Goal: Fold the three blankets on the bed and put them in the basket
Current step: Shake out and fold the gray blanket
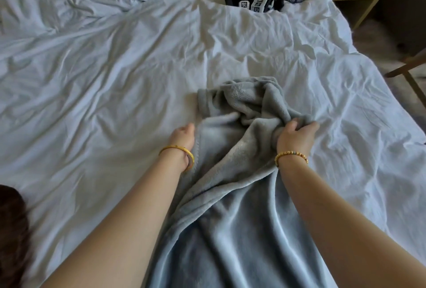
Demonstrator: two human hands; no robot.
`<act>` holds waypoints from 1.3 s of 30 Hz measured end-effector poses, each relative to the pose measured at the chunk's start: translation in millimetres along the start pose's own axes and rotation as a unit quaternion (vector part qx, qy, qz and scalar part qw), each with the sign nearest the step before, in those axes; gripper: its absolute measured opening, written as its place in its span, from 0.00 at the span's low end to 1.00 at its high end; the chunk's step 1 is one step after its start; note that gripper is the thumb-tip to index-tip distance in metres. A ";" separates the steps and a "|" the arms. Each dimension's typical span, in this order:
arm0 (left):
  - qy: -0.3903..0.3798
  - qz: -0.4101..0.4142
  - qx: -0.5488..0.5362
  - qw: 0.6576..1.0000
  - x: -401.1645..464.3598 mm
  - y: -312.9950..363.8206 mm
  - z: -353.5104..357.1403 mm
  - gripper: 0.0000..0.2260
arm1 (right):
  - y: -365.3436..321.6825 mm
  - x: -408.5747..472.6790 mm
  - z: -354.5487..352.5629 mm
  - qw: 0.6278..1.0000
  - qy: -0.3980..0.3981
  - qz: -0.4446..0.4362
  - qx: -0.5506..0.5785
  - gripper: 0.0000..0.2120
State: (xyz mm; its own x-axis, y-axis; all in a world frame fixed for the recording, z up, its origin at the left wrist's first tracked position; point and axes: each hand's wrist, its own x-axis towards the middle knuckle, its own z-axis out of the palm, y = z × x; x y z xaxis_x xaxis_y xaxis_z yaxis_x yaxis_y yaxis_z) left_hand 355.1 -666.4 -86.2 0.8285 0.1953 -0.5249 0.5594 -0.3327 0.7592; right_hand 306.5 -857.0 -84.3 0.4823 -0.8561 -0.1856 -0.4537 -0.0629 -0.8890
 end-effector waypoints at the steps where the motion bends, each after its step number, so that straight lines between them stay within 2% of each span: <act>1: 0.059 0.000 -0.031 0.998 1.7 3.2 -4.1 0.16 | 0.4 -1.3 0.6 1.000 -0.001 -0.006 0.004 0.11; 3: 0.133 0.041 -0.069 0.988 2.7 3.9 -10.7 0.15 | 1.2 -4.4 0.4 0.999 -0.006 -0.040 0.000 0.07; 4: 0.132 0.088 -0.071 0.985 -0.1 2.0 -13.3 0.12 | 1.7 -6.7 0.6 0.998 -0.012 -0.068 -0.012 0.07; 5: 0.105 0.138 -0.057 0.983 -4.0 -4.1 -12.2 0.11 | 2.2 -9.2 1.1 0.994 -0.022 -0.101 -0.031 0.08; 7: 0.008 0.197 0.036 0.980 -15.6 -24.1 -2.7 0.16 | 2.1 -15.3 3.6 0.980 -0.060 -0.171 -0.080 0.10; 10: -0.162 0.156 0.118 0.967 -34.8 -51.6 14.3 0.11 | -1.3 -26.8 12.8 0.943 -0.159 -0.259 -0.136 0.07; 11: -0.205 0.144 0.145 0.957 -39.1 -56.6 18.7 0.14 | -1.9 -30.4 16.9 0.928 -0.188 -0.281 -0.156 0.07; 12: -0.242 0.152 0.188 0.940 -41.4 -59.5 21.1 0.17 | -1.1 -34.0 20.8 0.912 -0.215 -0.300 -0.178 0.08; 14: -0.303 0.156 0.226 0.913 -42.1 -60.6 19.7 0.16 | 3.6 -41.4 27.2 0.876 -0.279 -0.309 -0.243 0.14; 15: -0.334 0.135 0.205 0.910 -41.5 -59.8 16.0 0.14 | 7.3 -45.2 29.3 0.855 -0.308 -0.297 -0.291 0.18; 17: -0.367 0.057 0.076 0.925 -37.2 -59.6 8.2 0.08 | 14.1 -50.9 32.5 0.815 -0.338 -0.268 -0.387 0.27; 19: -0.300 -0.021 -0.058 0.952 -28.9 -55.7 5.8 0.06 | 19.1 -54.0 36.7 0.810 -0.327 -0.241 -0.423 0.35; 21: -0.188 -0.053 -0.112 0.974 -13.1 -50.1 11.9 0.10 | 19.0 -51.5 41.5 0.844 -0.298 -0.220 -0.389 0.31; 23: -0.148 -0.041 -0.129 0.980 1.5 -37.7 20.1 0.13 | 20.2 -43.5 42.5 0.871 -0.293 -0.196 -0.342 0.28; 26: -0.152 -0.039 -0.103 0.982 18.3 -18.2 32.2 0.25 | 28.3 -35.8 33.0 0.849 -0.351 -0.218 -0.328 0.26; 27: -0.142 -0.050 -0.095 0.984 24.2 -15.8 36.5 0.25 | 32.8 -35.9 29.6 0.839 -0.369 -0.231 -0.325 0.25; 28: -0.128 -0.056 -0.100 0.985 28.6 -14.0 39.8 0.20 | 37.1 -36.8 27.1 0.835 -0.383 -0.234 -0.317 0.22; 30: -0.092 -0.066 -0.095 0.989 33.5 -12.2 45.1 0.10 | 39.4 -36.6 25.1 0.854 -0.394 -0.199 -0.276 0.19; 33: -0.006 -0.011 -0.078 0.997 33.2 3.6 39.2 0.15 | 20.1 -21.3 28.9 0.899 -0.378 -0.080 -0.206 0.18; 35: 0.079 0.063 -0.075 0.992 30.7 31.0 23.9 0.16 | -4.6 -5.1 27.8 0.920 -0.325 -0.042 -0.213 0.14; 36: 0.110 0.095 -0.080 0.986 27.1 50.2 13.6 0.16 | -19.0 3.8 25.0 0.940 -0.274 -0.019 -0.202 0.15; 39: 0.170 0.189 -0.110 0.961 11.7 108.6 -16.6 0.14 | -76.7 22.2 6.7 0.996 -0.081 0.028 -0.023 0.17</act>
State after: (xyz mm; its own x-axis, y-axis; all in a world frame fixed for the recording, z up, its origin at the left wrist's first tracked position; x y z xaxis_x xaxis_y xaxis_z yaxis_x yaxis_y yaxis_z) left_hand 425.9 -685.0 -3.5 0.9133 0.4015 -0.0684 0.1781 -0.2427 0.9536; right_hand 357.0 -867.7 -23.1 0.5682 -0.7655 -0.3020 -0.5155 -0.0451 -0.8557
